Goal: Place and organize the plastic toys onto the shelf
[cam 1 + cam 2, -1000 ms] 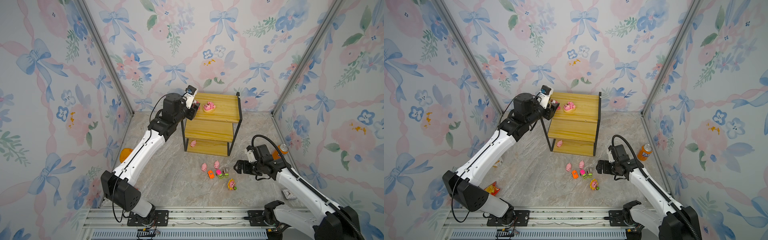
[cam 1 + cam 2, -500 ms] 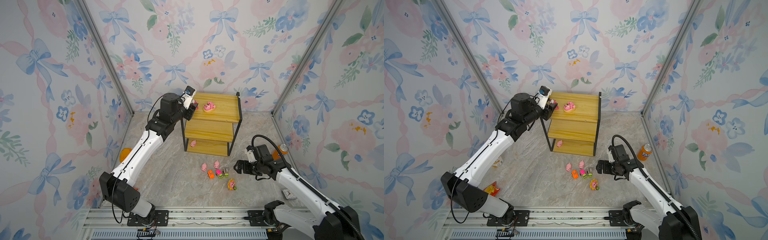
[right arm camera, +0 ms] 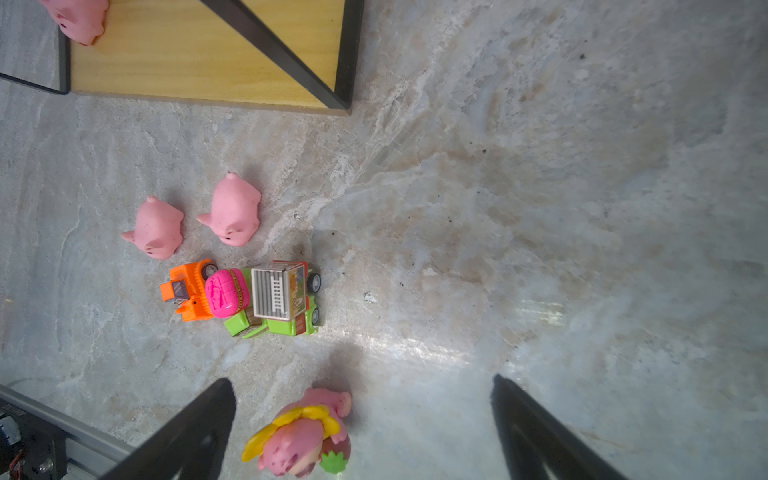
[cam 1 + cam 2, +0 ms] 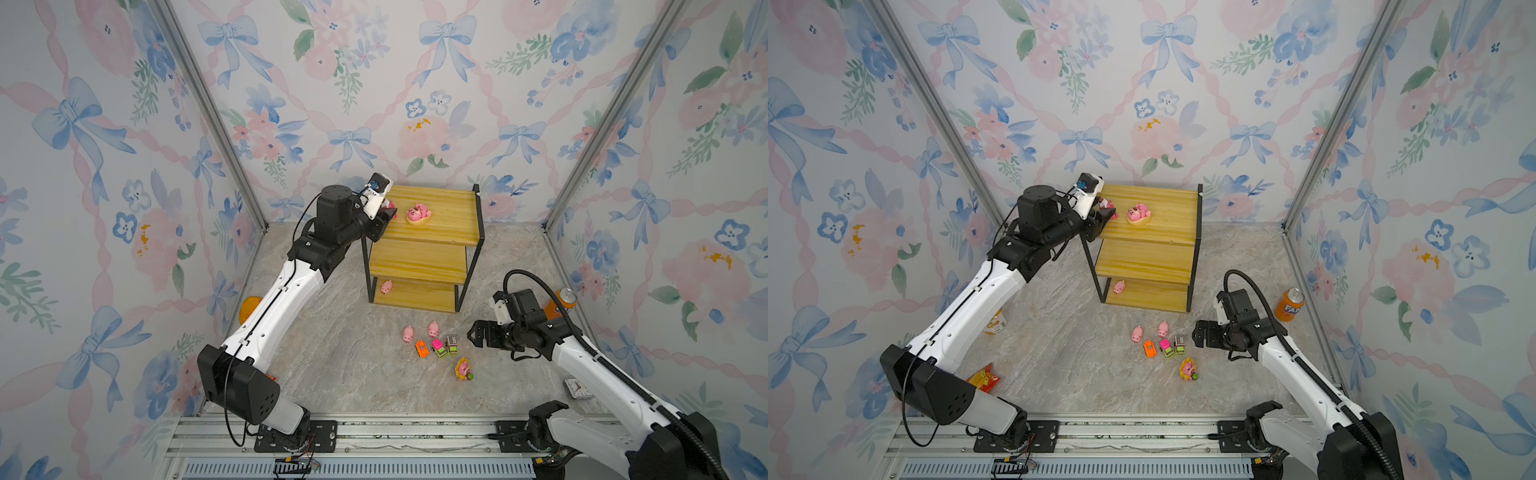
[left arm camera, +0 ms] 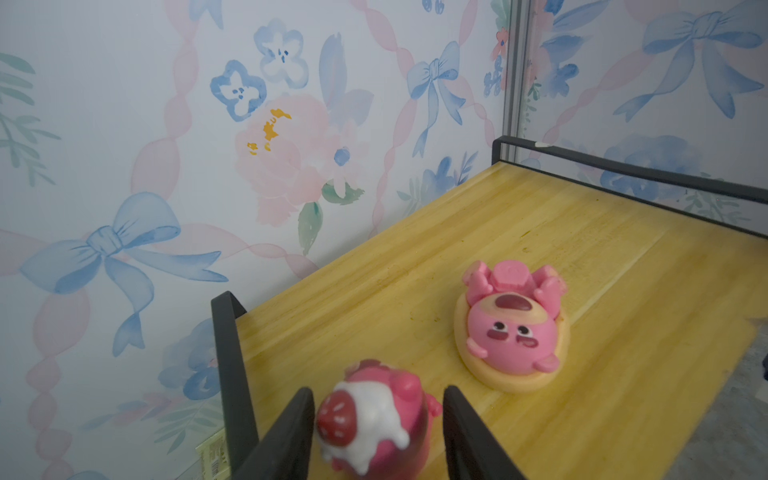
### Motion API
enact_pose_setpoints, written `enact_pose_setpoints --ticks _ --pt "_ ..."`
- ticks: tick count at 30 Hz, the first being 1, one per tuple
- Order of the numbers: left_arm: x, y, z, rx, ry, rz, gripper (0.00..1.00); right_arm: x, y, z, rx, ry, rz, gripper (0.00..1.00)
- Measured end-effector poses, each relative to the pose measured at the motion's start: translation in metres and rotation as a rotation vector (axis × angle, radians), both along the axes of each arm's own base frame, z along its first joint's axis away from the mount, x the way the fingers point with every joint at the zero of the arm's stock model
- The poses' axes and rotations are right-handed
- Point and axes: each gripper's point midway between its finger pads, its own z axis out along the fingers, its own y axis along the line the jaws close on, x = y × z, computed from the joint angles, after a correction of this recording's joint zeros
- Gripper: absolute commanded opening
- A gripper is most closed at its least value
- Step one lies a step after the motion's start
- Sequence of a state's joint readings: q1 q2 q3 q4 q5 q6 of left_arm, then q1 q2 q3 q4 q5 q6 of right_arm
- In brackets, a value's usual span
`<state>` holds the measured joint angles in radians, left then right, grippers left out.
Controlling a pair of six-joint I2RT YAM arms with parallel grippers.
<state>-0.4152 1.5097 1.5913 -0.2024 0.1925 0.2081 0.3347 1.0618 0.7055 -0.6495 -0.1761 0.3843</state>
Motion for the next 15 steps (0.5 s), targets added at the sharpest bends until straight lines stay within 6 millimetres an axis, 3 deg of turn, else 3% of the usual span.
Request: enact_pose_setpoints --ticks 15 --pt "0.011 -0.009 -0.005 -0.016 0.018 0.036 0.61 0.0 0.0 0.0 0.0 0.0 0.0 0.98"
